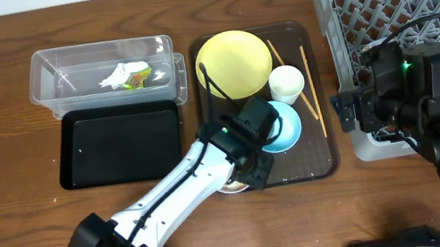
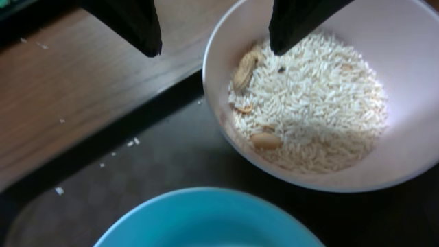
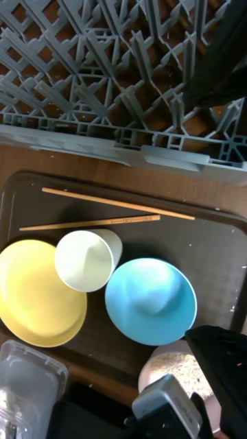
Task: Sort waste into correct bins and load items into the dishwasher rack
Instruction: 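Grasp the rim of the pink rice bowl with the left gripper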
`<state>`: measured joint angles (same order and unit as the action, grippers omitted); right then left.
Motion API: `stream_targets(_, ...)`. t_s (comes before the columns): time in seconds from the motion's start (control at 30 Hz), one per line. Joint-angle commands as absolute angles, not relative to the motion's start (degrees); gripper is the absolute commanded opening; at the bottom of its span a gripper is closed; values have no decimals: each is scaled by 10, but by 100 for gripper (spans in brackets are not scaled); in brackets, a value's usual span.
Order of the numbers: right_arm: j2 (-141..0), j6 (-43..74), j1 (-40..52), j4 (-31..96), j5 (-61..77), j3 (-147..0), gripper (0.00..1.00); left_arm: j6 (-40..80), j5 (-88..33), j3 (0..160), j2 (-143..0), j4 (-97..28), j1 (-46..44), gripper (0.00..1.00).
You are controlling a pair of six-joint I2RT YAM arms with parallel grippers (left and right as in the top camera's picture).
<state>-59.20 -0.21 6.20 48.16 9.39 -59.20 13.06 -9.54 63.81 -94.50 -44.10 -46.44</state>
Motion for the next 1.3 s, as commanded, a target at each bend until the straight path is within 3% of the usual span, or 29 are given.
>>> stream_targets(0.0,-589,4,68,487,106,-601,99,121,-68,617,-944,-429,-464,54)
stream_targets(0.47,-589,4,68,489,106,-601,99,67,-68,606,-993,-413,-486,49)
stream_targets(0.57,-589,4,68,489,106,-601,99,67,-68,610,-997,-415,-486,44)
stream_targets(0.97,-589,4,68,489,106,-601,99,67,-68,618,-997,-425,-486,7)
stream_targets(1.27,-589,4,68,489,106,-601,99,78,-68,657,-964,-459,-476,6)
